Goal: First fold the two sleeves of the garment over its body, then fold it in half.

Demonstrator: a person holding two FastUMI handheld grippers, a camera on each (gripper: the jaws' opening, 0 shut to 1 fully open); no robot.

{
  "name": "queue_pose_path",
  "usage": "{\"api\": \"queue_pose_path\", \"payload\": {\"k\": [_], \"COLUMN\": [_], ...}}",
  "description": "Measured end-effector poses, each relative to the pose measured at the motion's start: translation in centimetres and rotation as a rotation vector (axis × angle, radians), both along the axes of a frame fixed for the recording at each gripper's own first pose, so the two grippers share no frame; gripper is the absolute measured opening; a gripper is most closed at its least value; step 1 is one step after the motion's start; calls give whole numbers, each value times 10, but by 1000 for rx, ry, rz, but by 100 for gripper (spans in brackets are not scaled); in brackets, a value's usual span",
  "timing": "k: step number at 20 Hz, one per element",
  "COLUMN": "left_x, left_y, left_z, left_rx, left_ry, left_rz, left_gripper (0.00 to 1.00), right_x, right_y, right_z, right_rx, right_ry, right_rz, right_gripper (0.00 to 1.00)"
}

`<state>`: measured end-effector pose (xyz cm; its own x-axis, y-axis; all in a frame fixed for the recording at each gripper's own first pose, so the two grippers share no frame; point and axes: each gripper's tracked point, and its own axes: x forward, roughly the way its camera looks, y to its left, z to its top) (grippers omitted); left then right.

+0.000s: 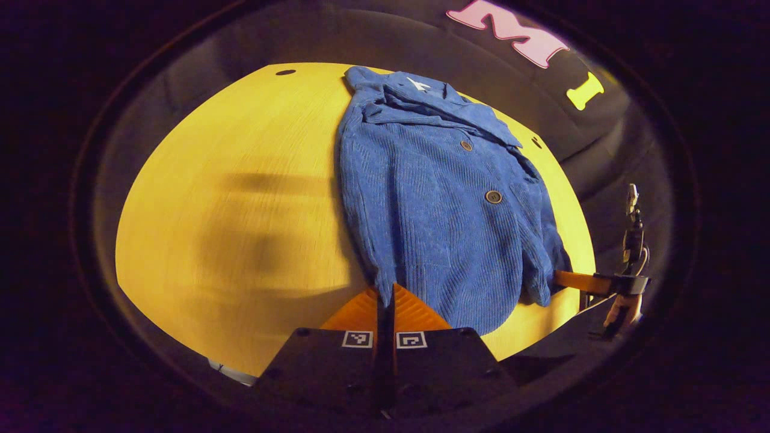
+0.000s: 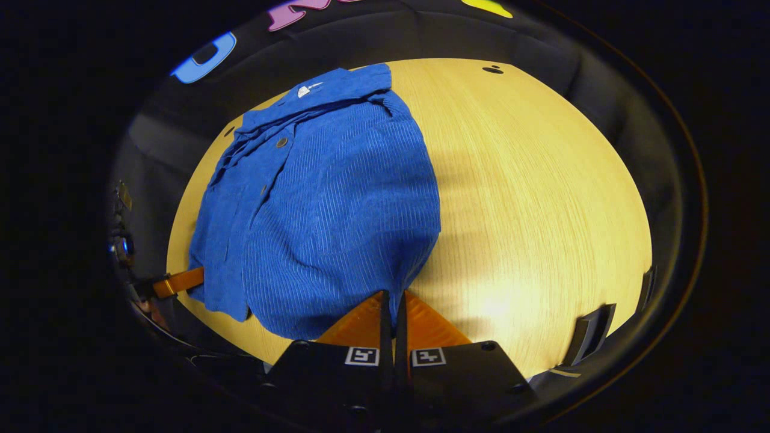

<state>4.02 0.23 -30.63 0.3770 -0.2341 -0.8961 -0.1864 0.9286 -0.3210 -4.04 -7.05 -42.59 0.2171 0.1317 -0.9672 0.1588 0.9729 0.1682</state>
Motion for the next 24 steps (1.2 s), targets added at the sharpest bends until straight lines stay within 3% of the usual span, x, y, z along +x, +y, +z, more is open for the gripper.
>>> {"api": "queue_pose_path", "payload": {"k": [3, 6, 10, 15, 21, 24], "left_x": [2, 33, 120, 244, 389, 453], "left_y": [2, 2, 12, 42, 93, 117], "left_z": [11, 49, 109, 151, 144, 123], "left_rx": [11, 30, 9, 66, 228, 268], "left_ry": [-2, -71, -200, -338, -449, -469], "left_rz": [-8, -29, -11, -13, -12, 41], "left_gripper": [0, 0, 0, 0, 0, 0], "right_x": [18, 78, 180, 318, 460, 517], "right_y": [7, 16, 21, 17, -2, -18], "right_z": [14, 49, 91, 113, 88, 51], "right_rx": [4, 38, 78, 98, 36, -26], "right_ry": [-42, -157, -294, -438, -535, -553], "right_rz": [14, 19, 37, 40, 44, 17], "right_gripper": [5, 5, 5, 5, 5, 4]}}
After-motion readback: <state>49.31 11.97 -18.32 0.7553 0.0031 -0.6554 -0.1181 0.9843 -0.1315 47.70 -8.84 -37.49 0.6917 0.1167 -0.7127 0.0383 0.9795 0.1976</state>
